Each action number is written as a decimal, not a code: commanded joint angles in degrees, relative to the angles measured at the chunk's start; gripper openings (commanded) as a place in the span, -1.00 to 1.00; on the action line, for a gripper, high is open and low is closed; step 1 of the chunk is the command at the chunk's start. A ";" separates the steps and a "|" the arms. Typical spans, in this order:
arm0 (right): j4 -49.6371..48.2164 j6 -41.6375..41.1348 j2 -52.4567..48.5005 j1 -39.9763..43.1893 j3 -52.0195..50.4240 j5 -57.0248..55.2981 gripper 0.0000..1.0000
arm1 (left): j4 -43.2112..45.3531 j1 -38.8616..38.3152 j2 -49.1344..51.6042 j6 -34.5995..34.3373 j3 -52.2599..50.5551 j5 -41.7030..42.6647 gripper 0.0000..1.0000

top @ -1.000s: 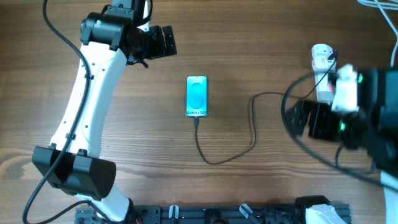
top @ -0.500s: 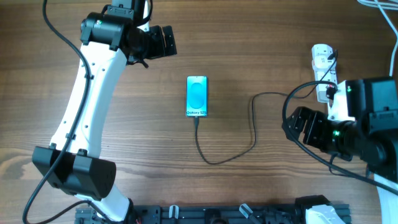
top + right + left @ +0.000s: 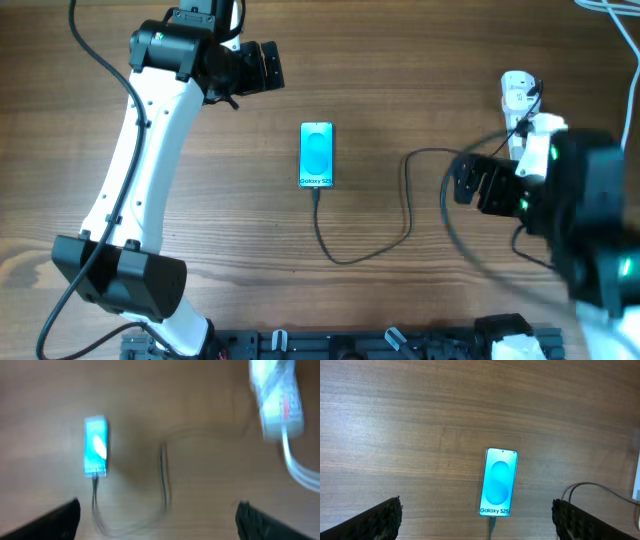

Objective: Plug charger to phone and switch on socket

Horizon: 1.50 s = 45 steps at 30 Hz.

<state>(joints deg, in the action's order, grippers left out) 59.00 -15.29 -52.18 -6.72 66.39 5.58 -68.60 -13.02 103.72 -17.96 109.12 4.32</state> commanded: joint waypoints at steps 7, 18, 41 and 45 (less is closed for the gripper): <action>-42.16 21.68 30.12 -0.33 -40.22 -1.33 0.99 | 0.02 0.07 0.31 -0.52 -0.15 -0.55 1.00; -56.83 22.47 50.80 2.38 -60.89 -1.05 0.99 | 0.02 0.07 0.31 -0.52 -0.15 -0.55 1.00; -59.01 15.34 52.00 6.12 -66.12 -3.08 0.99 | 0.02 0.07 0.31 -0.52 -0.15 -0.57 1.00; -58.99 14.73 52.00 6.12 -66.12 -3.21 1.00 | 0.02 0.07 0.31 -0.52 -0.15 -0.55 1.00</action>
<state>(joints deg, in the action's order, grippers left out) 0.27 1.54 -1.10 -0.91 0.40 3.51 -68.60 -13.02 103.72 -17.98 109.12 4.32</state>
